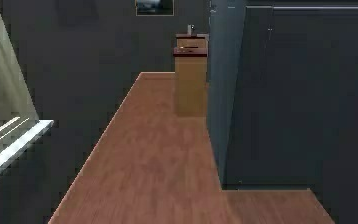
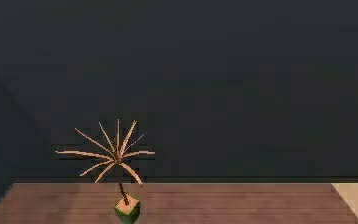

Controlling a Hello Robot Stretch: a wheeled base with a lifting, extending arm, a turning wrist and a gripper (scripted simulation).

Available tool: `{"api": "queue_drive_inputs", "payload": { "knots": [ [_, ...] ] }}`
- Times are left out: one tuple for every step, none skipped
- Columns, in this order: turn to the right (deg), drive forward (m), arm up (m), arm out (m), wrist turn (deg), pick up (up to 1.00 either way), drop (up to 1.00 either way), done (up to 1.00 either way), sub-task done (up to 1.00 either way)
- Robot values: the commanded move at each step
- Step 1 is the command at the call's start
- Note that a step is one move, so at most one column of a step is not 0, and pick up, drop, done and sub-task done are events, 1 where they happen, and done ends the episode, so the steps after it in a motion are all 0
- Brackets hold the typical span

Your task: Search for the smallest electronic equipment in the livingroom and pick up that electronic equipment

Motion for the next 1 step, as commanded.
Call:
{"api": "queue_drive_inputs", "payload": {
  "knots": [
    [45.0,0.0,0.0,0.0,0.0,0.0,0.0,0.0,0.0]
  ]
}}
